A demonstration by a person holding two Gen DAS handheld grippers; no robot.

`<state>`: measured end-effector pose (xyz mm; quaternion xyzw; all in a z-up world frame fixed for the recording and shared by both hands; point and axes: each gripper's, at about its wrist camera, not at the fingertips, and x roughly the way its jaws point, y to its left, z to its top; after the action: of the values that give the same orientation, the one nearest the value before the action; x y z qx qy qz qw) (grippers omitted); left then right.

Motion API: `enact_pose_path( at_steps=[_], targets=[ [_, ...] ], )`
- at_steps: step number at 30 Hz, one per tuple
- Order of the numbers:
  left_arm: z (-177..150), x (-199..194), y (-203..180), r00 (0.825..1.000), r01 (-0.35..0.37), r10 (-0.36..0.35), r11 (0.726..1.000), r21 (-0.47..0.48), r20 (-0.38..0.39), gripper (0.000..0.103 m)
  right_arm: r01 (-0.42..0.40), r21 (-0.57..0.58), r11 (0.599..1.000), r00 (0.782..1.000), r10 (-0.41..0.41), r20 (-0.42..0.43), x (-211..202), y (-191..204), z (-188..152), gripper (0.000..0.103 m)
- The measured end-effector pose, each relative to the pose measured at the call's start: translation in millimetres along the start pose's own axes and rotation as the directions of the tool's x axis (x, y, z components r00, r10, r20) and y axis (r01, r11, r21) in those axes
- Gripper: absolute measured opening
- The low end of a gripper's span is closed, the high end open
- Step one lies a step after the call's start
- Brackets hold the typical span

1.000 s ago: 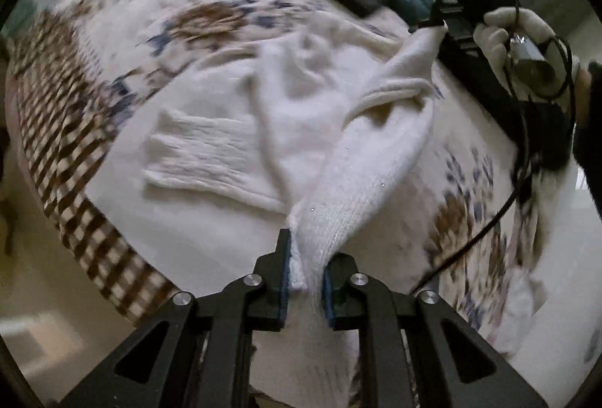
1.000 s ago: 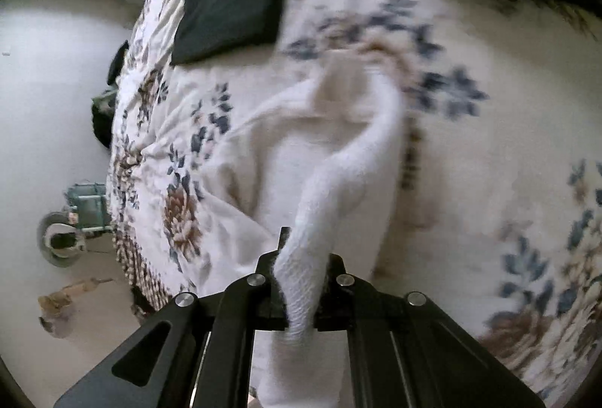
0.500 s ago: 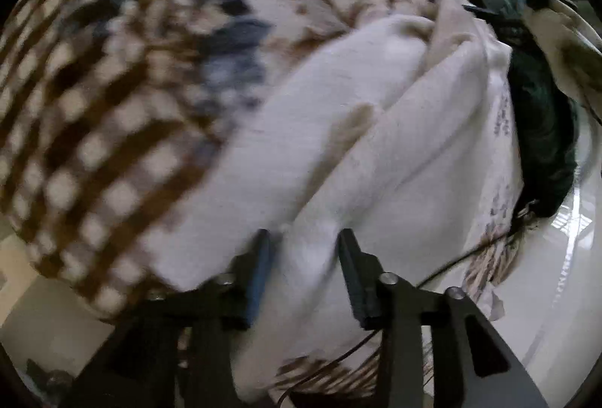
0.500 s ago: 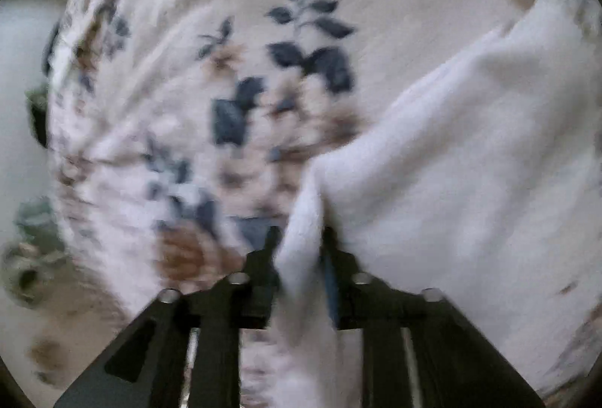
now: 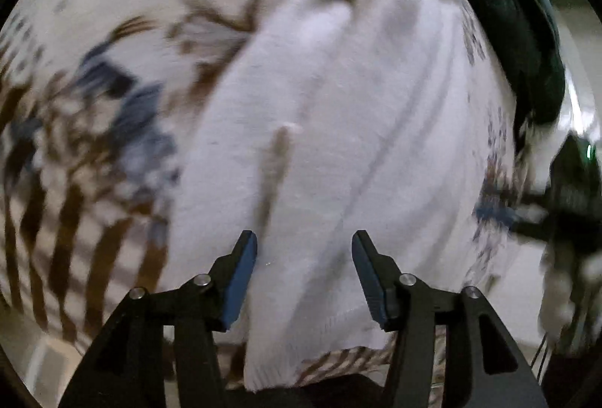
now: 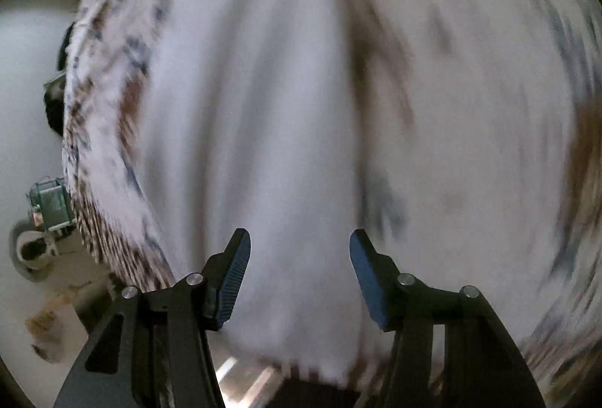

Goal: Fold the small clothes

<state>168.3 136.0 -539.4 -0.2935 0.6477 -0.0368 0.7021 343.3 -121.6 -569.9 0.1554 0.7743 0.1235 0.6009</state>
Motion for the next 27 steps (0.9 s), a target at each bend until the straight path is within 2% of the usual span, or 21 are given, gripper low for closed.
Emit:
enact_pose_path(
  at_steps=[1,2,3,5,9,11,13,14,16,19,20,21,22,23,24,25,26,27],
  targets=[
    [-1.2,1.4,-2.2,1.0,-0.023,0.023,1.0,0.021,0.01,0.04,0.0,0.022,1.0,1.0,0.001,-0.018,11.7,-13.6,-19.7,0.057],
    [-4.7,3.2,-5.8,0.999,-0.034,0.032,0.998,0.044,0.03,0.011,-0.007,0.043,0.999,0.999,0.008,-0.038,23.9,-23.1,-36.6,0.057],
    [-6.9,4.0,-6.0,0.998,-0.054,0.053,0.997,0.051,0.033,0.007,-0.007,0.043,0.999,0.999,0.008,-0.038,23.9,-23.1,-36.6,0.057],
    [-10.2,-4.5,-5.1,0.994,-0.084,0.08,0.995,0.055,0.068,0.004,-0.076,0.104,0.992,0.995,0.082,-0.052,53.3,-45.8,-80.3,0.057],
    [-1.6,-26.0,3.5,0.989,-0.112,0.108,0.993,0.039,0.104,0.004,-0.144,0.203,0.969,0.989,0.145,0.009,65.3,-58.9,-116.1,0.056],
    [1.9,-31.9,4.6,0.986,-0.134,0.125,0.988,0.072,0.115,0.004,-0.214,0.256,0.943,0.977,0.203,0.07,60.8,-66.3,-136.7,0.056],
    [9.8,-29.7,2.2,0.987,-0.136,0.126,0.986,0.1,0.104,0.004,-0.233,0.277,0.932,0.972,0.216,0.091,59.2,-69.8,-145.6,0.056],
    [11.4,-27.3,3.9,0.988,-0.134,0.123,0.984,0.115,0.096,0.004,-0.282,0.32,0.904,0.959,0.25,0.136,61.5,-76.1,-161.0,0.056],
    [17.2,-16.8,6.9,0.992,-0.116,0.107,0.982,0.151,0.063,0.004,-0.299,0.333,0.894,0.953,0.265,0.145,64.1,-77.4,-163.5,0.056],
    [20.7,-5.1,7.7,0.999,-0.04,0.044,0.986,0.16,-0.017,0.007,-0.35,0.428,0.833,0.935,0.281,0.217,83.5,-92.6,-171.2,0.056],
    [20.7,-3.1,8.6,0.999,-0.002,0.01,0.988,0.155,-0.051,0.012,-0.356,0.452,0.818,0.933,0.278,0.23,86.2,-96.2,-172.6,0.056],
    [19.5,-2.1,6.8,0.998,0.018,-0.007,0.986,0.163,-0.067,0.022,-0.356,0.452,0.818,0.933,0.278,0.23,86.2,-96.2,-172.6,0.056],
    [16.3,-0.1,4.0,0.996,0.033,-0.017,0.982,0.186,-0.087,0.028,-0.372,0.516,0.772,0.924,0.254,0.286,91.1,-99.6,-179.0,0.049],
    [14.0,0.4,2.2,0.995,0.033,-0.013,0.979,0.201,-0.102,0.039,-0.363,0.533,0.765,0.926,0.231,0.299,90.2,-99.0,-179.6,0.035],
    [8.4,8.9,-1.8,0.991,0.027,0.005,0.973,0.229,-0.137,0.044,-0.352,0.547,0.76,0.928,0.204,0.312,88.0,-99.1,-182.8,0.03],
    [3.5,17.2,-5.7,0.987,0.016,0.025,0.968,0.25,-0.158,0.043,-0.348,0.552,0.758,0.925,0.183,0.331,86.1,-97.7,-187.4,0.026],
    [-2.4,21.5,-6.6,0.986,-0.006,0.051,0.961,0.275,-0.157,0.042,-0.336,0.554,0.761,0.926,0.161,0.341,84.2,-96.1,-190.7,0.02],
    [-7.1,22.6,-8.7,0.989,-0.026,0.068,0.955,0.296,-0.133,0.02,-0.311,0.559,0.768,0.931,0.13,0.34,83.3,-92.5,-194.6,0.015]
  ],
)
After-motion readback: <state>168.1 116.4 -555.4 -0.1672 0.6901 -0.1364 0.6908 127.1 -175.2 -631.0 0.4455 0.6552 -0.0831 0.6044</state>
